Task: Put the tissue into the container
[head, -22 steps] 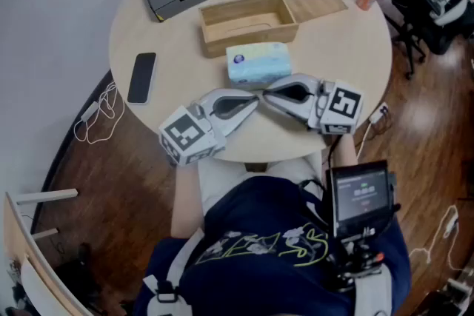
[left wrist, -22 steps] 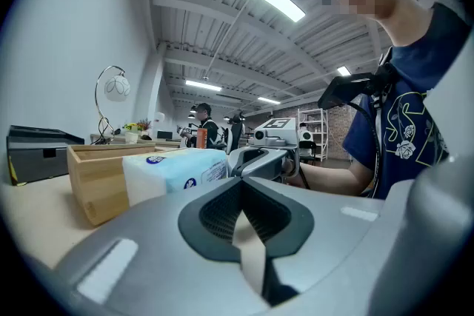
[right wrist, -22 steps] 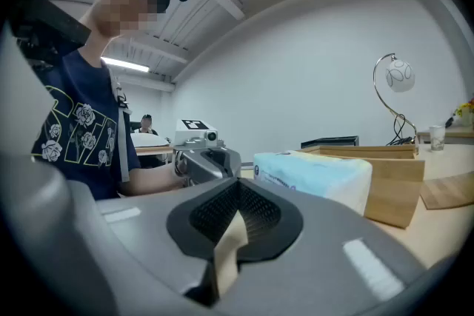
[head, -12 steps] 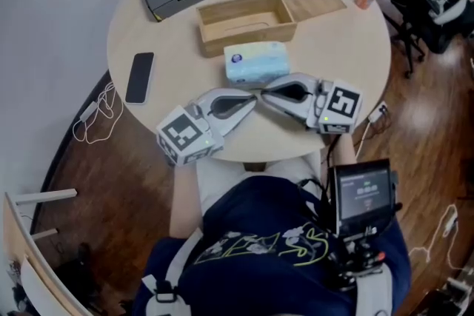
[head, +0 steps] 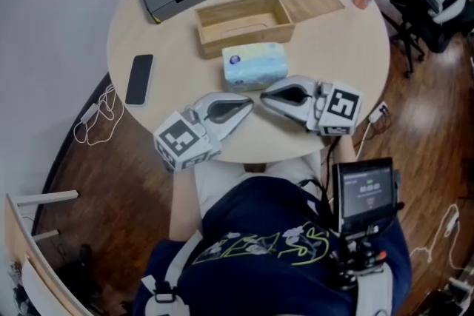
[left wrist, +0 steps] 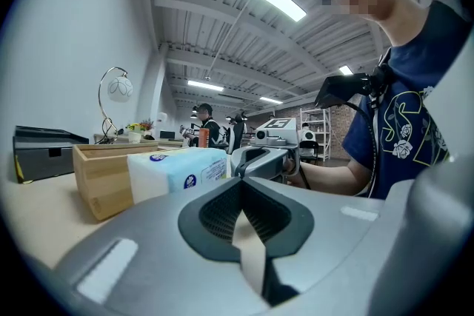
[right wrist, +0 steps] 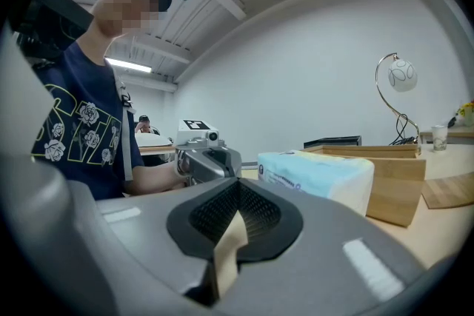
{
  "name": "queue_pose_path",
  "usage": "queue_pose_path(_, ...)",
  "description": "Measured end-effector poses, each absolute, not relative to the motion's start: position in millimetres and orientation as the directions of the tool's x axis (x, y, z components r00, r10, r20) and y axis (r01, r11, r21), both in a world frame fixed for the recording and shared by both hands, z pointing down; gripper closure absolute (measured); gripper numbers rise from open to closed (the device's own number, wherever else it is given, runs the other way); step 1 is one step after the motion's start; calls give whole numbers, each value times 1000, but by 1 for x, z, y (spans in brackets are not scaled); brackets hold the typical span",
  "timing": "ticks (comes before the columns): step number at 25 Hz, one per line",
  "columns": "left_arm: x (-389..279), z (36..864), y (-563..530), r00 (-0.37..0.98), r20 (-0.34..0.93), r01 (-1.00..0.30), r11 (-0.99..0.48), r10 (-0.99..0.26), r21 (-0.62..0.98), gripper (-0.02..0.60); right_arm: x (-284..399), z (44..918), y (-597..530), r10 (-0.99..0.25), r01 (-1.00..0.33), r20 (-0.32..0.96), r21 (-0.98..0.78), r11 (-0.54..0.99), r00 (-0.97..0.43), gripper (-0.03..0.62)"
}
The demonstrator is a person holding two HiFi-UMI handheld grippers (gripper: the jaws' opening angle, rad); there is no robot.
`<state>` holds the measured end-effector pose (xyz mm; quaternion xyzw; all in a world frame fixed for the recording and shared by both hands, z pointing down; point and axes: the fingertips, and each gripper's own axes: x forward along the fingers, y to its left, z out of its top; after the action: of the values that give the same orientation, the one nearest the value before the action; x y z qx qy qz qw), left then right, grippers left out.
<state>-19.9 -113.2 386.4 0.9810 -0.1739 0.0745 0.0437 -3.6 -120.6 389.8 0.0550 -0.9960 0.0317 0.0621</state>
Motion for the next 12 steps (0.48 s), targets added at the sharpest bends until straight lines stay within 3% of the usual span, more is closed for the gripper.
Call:
queue_pose_path(5, -27, 386, -109, 922, 136, -374, -925, -362, 73, 574, 9, 391, -117, -123, -131, 129, -56, 990, -984, 592)
queue_pose_path(6, -30, 386, -109, 919, 135, -383, -920, -371, 77, 547, 12, 392, -117, -126, -134, 133, -56, 989, -983, 592)
queue_pose_path(8, -34, 386, -110, 914, 137, -394, -915, -381, 84, 404, 18, 393, -113, -102, -111, 136, -65, 992, -986, 592)
queue_pose_path(9, -36, 386, -111, 913, 137, -398, -913, -385, 85, 376, 22, 392, -110, -86, -95, 132, -69, 993, -988, 566)
queue_pose_path(10, -39, 386, -112, 910, 138, -405, -910, -391, 85, 337, 26, 391, -108, -74, -84, 129, -71, 994, -989, 470)
queue_pose_path(12, -47, 386, -118, 898, 144, -430, -899, -416, 80, 245, 37, 391, -110, -84, -94, 129, -74, 993, -988, 383)
